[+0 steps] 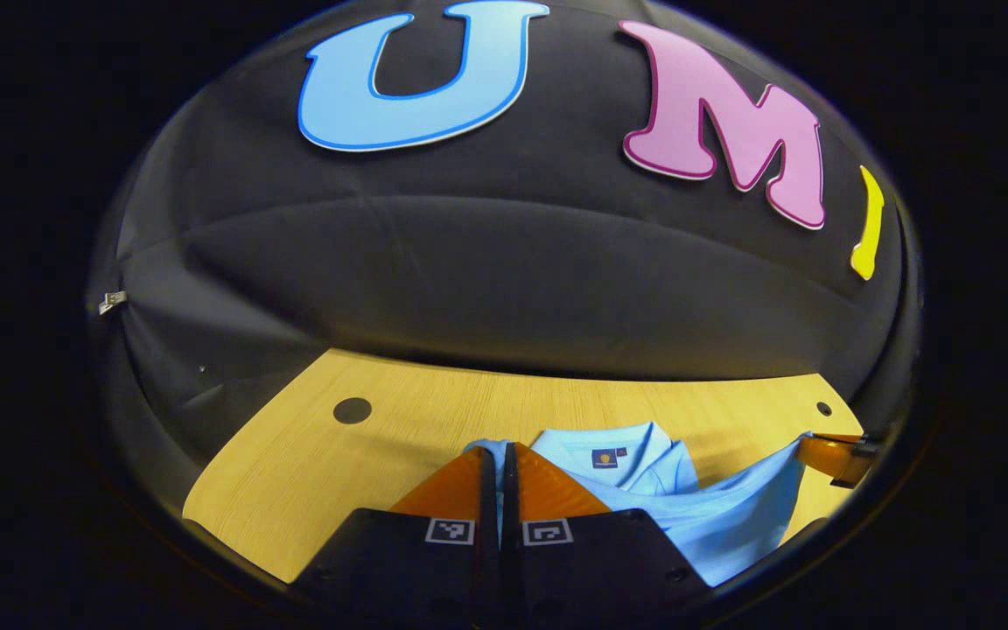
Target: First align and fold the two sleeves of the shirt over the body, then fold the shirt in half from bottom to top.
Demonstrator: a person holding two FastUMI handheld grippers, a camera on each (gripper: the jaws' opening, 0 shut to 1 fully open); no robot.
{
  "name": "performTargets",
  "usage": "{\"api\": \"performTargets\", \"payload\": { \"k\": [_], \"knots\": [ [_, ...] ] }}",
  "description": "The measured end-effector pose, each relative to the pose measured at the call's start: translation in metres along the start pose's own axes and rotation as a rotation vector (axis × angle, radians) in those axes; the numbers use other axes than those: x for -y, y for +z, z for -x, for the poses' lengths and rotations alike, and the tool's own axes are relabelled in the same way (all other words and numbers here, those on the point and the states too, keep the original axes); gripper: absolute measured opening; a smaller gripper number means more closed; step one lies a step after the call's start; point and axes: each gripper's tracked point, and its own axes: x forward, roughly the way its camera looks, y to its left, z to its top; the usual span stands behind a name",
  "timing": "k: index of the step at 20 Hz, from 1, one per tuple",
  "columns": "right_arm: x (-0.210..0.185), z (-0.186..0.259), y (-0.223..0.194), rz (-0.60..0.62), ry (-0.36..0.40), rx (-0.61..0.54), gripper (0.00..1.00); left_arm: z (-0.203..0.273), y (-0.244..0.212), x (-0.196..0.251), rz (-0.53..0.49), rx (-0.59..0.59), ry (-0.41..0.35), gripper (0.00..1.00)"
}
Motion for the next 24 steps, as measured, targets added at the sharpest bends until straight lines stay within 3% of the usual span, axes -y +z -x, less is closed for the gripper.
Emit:
{"api": "performTargets", "payload": {
  "k": [2,3,10,24],
  "knots": [
    [0.002,-0.018,0.003,-0.004,-0.006,0.002,0.12,-0.021,-0.003,-0.001,-0.010,-0.011,0.008,0.06],
    [0.003,-0.025,0.004,-0.005,-0.009,-0.001,0.07,-0.032,-0.004,-0.002,-0.008,-0.018,0.014,0.06],
    [0.010,-0.079,-0.009,0.007,-0.023,-0.042,0.07,-0.079,-0.023,-0.010,0.002,-0.054,0.046,0.06],
    [0.020,-0.113,-0.053,-0.008,-0.071,-0.134,0.07,-0.104,-0.072,-0.013,0.008,-0.161,0.052,0.06]
  ]
}}
